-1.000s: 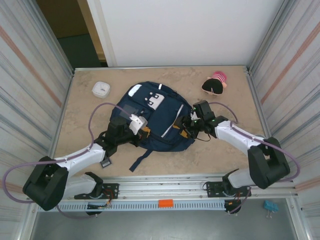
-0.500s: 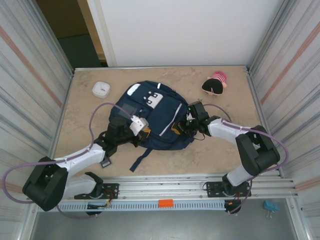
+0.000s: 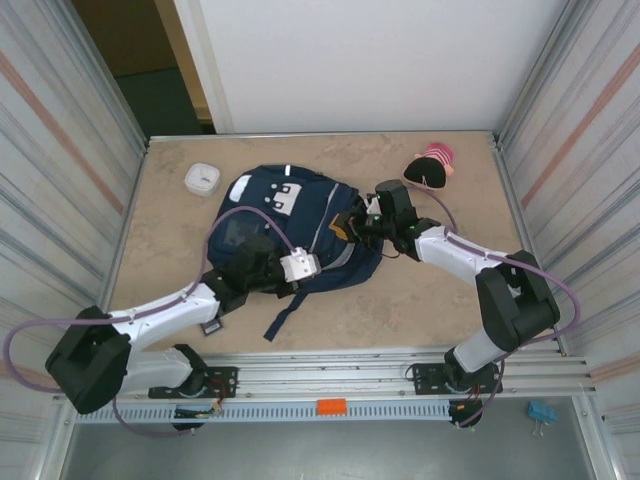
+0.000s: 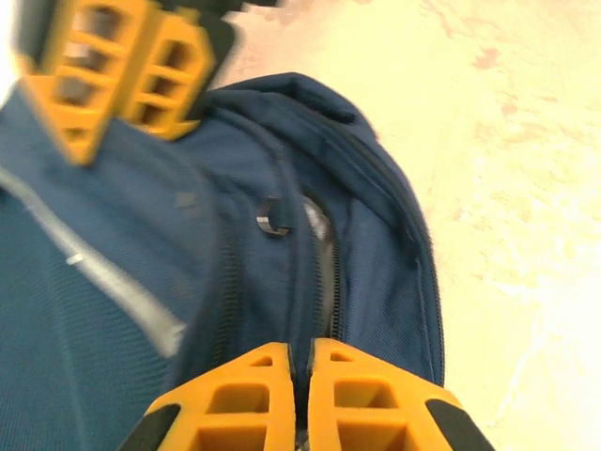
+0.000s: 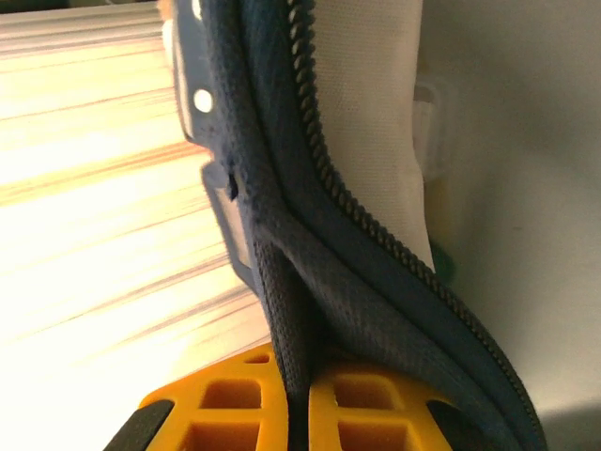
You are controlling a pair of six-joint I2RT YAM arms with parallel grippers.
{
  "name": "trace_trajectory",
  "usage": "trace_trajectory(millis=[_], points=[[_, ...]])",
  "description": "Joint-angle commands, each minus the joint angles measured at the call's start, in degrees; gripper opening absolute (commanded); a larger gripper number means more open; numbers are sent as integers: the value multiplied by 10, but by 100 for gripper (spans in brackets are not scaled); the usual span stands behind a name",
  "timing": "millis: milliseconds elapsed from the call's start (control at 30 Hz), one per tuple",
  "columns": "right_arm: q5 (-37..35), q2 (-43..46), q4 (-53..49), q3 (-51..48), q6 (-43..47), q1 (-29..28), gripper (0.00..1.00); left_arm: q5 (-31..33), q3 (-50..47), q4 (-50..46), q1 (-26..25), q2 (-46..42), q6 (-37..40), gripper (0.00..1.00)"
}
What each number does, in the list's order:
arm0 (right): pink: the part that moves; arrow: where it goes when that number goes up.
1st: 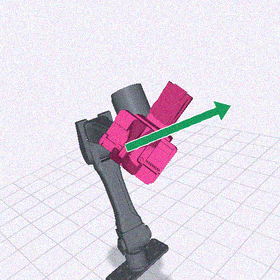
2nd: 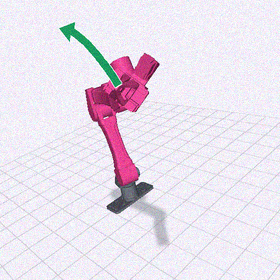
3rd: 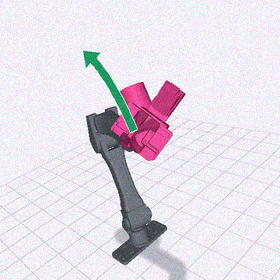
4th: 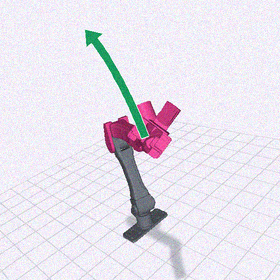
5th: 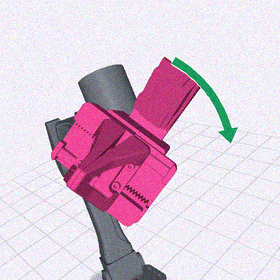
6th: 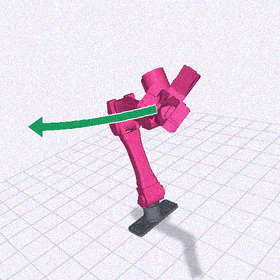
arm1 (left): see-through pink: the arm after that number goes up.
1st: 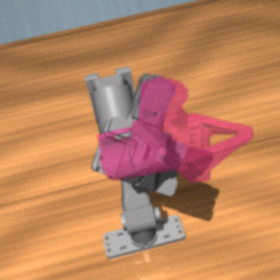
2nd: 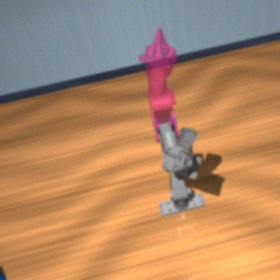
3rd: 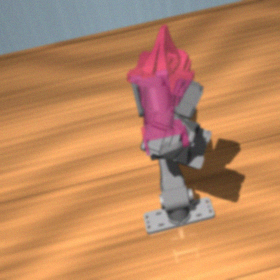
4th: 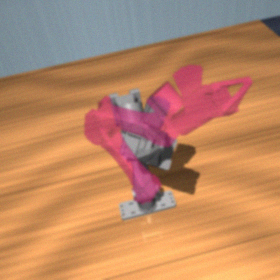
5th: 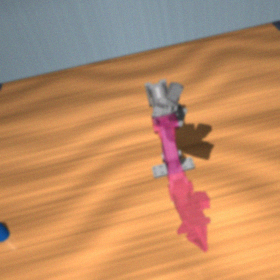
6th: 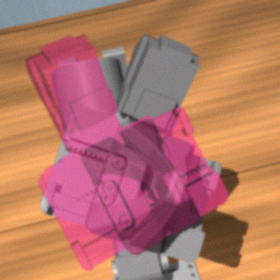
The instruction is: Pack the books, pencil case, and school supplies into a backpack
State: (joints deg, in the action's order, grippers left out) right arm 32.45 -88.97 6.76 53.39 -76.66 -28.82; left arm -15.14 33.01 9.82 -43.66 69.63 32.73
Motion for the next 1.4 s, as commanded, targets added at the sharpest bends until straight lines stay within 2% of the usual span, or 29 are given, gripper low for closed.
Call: trace_trajectory(millis=[0, 100, 167, 267, 367, 500, 600, 767, 833, 933, 1033, 1067, 1100, 1167, 1200, 1367], points=[[22, 2, 53, 37, -9, -12, 0, -71, 52, 28, -35, 23, 46, 20], [29, 6, -7, 58, 41, -6, 0, -58, 53, 26, -36, 11, 30, 43], [32, 11, -58, 76, 82, 0, 0, -36, 43, 21, -36, -16, 29, 55], [35, 12, -139, 107, 152, 13, 0, 22, 37, -24, -35, -62, 41, 65], [41, 7, -189, 123, 192, 29, 0, 86, 37, -90, -23, -83, 63, 67], [63, -7, -212, 139, 221, 49, 0, 116, 47, -176, 5, -64, 88, 69], [73, -16, -228, 156, 237, 51, 0, 140, 48, -184, 7, -38, 105, 70], [84, -20, -229, 161, 240, 52, 0, 144, 50, -141, 20, 9, 107, 70], [86, -19, -228, 161, 241, 53, 0, 152, 50, -115, 26, 27, 102, 67], [89, -16, -226, 158, 241, 56, 0, 168, 48, -85, 31, 50, 99, 51], [89, -12, -223, 149, 237, 65, 0, 174, 36, -60, 31, 54, 96, 25], [89, -10, -221, 145, 233, 70, 4, 171, 29, -51, 31, 50, 93, 13], [87, -3, -216, 138, 227, 76, 13, 165, 26, -50, 31, 44, 84, 3], [60, 23, -214, 123, 224, 79, 31, 136, 27, -60, 35, 28, 54, 0], [36, 39, -223, 115, 228, 79, 36, 110, 29, -66, 40, 20, 33, 0], [-160, 160, -324, 80, 303, 32, 41, -17, 40, -77, 64, 3, -108, 0]])
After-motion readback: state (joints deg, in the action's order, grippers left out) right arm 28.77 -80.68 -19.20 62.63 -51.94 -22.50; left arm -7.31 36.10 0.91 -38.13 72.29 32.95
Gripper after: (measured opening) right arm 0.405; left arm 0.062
